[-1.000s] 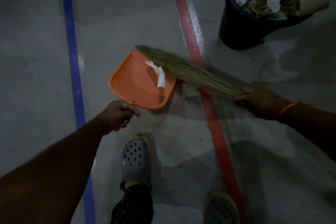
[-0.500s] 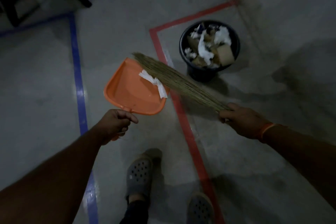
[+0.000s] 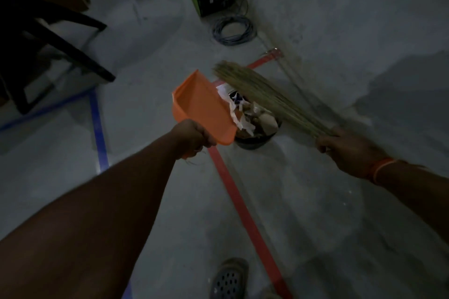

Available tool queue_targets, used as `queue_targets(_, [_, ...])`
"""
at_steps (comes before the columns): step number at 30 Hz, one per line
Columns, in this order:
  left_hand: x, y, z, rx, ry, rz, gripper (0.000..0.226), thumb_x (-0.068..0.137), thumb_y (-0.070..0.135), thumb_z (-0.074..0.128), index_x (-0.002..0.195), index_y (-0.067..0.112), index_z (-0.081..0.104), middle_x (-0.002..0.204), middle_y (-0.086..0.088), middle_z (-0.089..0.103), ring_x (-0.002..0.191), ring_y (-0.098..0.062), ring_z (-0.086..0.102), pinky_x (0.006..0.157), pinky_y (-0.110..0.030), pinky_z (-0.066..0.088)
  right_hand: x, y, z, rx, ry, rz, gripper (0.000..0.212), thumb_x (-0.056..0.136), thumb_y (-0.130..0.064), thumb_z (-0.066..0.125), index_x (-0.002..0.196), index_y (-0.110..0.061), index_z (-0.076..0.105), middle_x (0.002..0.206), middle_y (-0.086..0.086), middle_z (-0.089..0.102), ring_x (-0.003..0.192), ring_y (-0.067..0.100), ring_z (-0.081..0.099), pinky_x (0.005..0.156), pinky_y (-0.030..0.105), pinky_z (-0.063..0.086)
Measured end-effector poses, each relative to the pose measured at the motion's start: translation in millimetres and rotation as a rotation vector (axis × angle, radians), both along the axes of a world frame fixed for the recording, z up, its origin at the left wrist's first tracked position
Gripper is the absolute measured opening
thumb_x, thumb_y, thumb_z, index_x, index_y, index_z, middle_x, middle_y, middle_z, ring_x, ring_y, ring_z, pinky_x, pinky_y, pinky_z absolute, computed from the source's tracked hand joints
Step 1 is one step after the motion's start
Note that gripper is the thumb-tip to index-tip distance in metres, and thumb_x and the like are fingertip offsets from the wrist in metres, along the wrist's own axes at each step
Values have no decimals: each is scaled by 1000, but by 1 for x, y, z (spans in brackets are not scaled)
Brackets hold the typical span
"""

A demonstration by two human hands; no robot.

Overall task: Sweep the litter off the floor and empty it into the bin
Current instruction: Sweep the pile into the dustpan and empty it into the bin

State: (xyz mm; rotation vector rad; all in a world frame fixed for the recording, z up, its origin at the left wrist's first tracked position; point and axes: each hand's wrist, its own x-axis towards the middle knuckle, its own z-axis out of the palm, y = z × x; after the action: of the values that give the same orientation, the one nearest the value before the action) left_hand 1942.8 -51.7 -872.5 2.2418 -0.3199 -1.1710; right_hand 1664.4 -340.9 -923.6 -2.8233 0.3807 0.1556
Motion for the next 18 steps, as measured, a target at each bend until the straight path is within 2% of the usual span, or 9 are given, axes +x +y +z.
queue_targets(4, [5, -24, 0, 64, -46, 2, 19, 92, -5, 55, 90, -3, 73, 80, -19, 68, 42, -13, 50, 38, -21, 36, -8, 4, 8, -38, 58, -100, 20, 78, -4, 68, 84, -21, 60, 92, 2, 46, 76, 22, 42, 67, 26, 28])
queue_targets(6, [1, -31, 4, -8, -63, 30, 16, 96, -4, 51, 105, -7, 64, 75, -18, 64, 33, -7, 50, 33, -18, 35, -14, 7, 5, -21, 88, -128, 19, 79, -8, 66, 86, -24, 58, 94, 1, 46, 79, 21, 41, 68, 28, 31])
queue_targets(8, [-4, -32, 7, -74, -69, 67, 19, 98, -8, 43, 110, -9, 58, 72, -15, 58, 28, -3, 48, 30, -14, 33, -20, 10, 0, 0, 111, -167, 23, 79, -11, 64, 84, -30, 53, 93, 1, 48, 79, 22, 45, 67, 31, 38])
queue_targets(10, [-6, -30, 6, -61, -98, 68, 19, 95, -11, 44, 100, -9, 62, 72, -18, 61, 31, -4, 49, 31, -16, 35, -24, 16, -4, 67, 107, -191, 26, 79, -7, 65, 83, -29, 51, 87, 2, 49, 75, 23, 46, 65, 32, 38])
queue_targets(12, [-6, -22, 1, -1, -112, 75, 21, 92, -7, 50, 87, -7, 71, 78, -22, 68, 42, -12, 53, 37, -21, 37, -25, 24, -4, 163, 88, -196, 30, 78, -3, 65, 81, -28, 50, 80, 0, 50, 72, 23, 47, 65, 32, 37])
queue_targets(15, [-12, -9, -6, -8, -52, 131, 26, 90, -8, 52, 81, -1, 74, 79, -20, 69, 49, -16, 49, 41, -23, 36, -25, 39, 1, 233, 59, -227, 27, 81, -9, 66, 82, -32, 53, 80, -6, 53, 74, 21, 53, 70, 38, 48])
queue_targets(16, [-16, -5, -7, -37, -45, 147, 27, 90, -9, 52, 80, 1, 74, 77, -18, 69, 46, -15, 47, 40, -23, 35, -26, 45, 4, 267, 47, -255, 25, 83, -10, 66, 84, -32, 54, 82, -6, 55, 73, 19, 53, 70, 36, 48])
queue_targets(18, [-27, 0, -8, -104, -28, 181, 27, 90, -10, 50, 84, 0, 74, 67, -11, 67, 39, -10, 45, 37, -20, 32, -27, 58, 9, 385, 37, -311, 24, 88, -10, 63, 85, -32, 55, 80, -9, 54, 66, 9, 50, 63, 25, 42])
